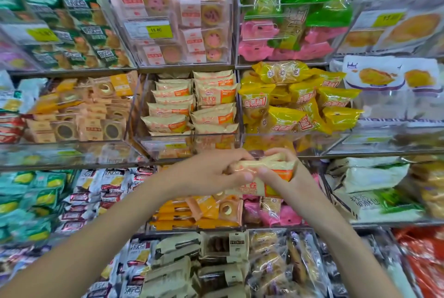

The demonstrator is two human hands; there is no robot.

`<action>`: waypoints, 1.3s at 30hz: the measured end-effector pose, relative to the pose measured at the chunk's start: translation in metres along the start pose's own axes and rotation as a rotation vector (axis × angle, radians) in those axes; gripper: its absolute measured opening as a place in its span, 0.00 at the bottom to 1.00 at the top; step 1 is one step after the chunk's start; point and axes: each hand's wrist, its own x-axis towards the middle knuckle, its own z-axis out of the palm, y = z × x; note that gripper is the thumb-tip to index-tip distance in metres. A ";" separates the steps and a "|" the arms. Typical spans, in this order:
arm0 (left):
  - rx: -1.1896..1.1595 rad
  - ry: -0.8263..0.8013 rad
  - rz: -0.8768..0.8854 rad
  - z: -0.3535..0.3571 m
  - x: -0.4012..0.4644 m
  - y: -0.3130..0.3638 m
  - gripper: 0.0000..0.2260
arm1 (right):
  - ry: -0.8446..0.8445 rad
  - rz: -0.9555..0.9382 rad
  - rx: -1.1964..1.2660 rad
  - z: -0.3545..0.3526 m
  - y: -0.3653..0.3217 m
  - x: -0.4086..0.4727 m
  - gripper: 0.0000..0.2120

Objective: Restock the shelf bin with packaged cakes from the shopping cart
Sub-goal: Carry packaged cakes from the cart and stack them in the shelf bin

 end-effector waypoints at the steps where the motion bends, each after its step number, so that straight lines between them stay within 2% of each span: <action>1: -0.017 -0.034 -0.018 -0.007 -0.005 -0.003 0.15 | -0.034 -0.012 -0.020 0.004 -0.002 0.002 0.23; 3: -0.016 -0.088 -0.035 -0.020 -0.013 -0.009 0.13 | -0.108 -0.053 -0.066 0.014 -0.006 0.006 0.22; 6: -0.079 -0.148 -0.087 -0.029 -0.016 -0.011 0.23 | -0.137 -0.129 -0.094 0.028 -0.016 0.015 0.24; 8: -0.095 -0.156 -0.117 -0.034 -0.015 -0.010 0.27 | -0.112 -0.165 -0.061 0.033 -0.022 0.025 0.20; 9: -0.084 -0.153 -0.128 -0.037 -0.013 -0.011 0.26 | -0.108 -0.164 -0.055 0.034 -0.026 0.030 0.19; 12: -0.054 -0.111 -0.173 -0.051 -0.011 -0.022 0.24 | -0.129 -0.156 -0.095 0.035 -0.033 0.047 0.27; 14: 0.025 -0.053 -0.224 -0.064 -0.008 -0.034 0.23 | -0.043 -0.192 -0.148 0.031 -0.032 0.061 0.24; 16: 0.115 0.080 -0.289 -0.079 -0.002 -0.048 0.21 | 0.069 -0.247 -0.307 0.023 -0.023 0.075 0.18; 17: 0.138 0.159 -0.299 -0.088 0.002 -0.055 0.21 | 0.085 -0.268 -0.455 0.019 -0.015 0.081 0.19; 19: 0.175 0.279 -0.283 -0.101 0.015 -0.067 0.21 | 0.061 -0.303 -0.725 0.016 0.005 0.088 0.23; 22: 0.326 0.330 -0.239 -0.108 0.039 -0.078 0.23 | 0.041 -0.393 -0.936 0.022 0.033 0.089 0.29; 25: 0.503 0.284 -0.192 -0.100 0.066 -0.085 0.26 | 0.061 -0.390 -0.977 0.025 0.040 0.092 0.35; 30: 0.547 0.102 -0.193 -0.099 0.078 -0.090 0.28 | 0.048 -0.410 -1.024 0.023 0.043 0.092 0.37; 35: 0.685 -0.001 -0.171 -0.109 0.080 -0.083 0.27 | 0.066 -0.432 -1.033 0.025 0.042 0.090 0.37; 39: 0.611 0.012 -0.201 -0.104 0.085 -0.078 0.25 | 0.077 -0.437 -1.030 0.026 0.043 0.090 0.37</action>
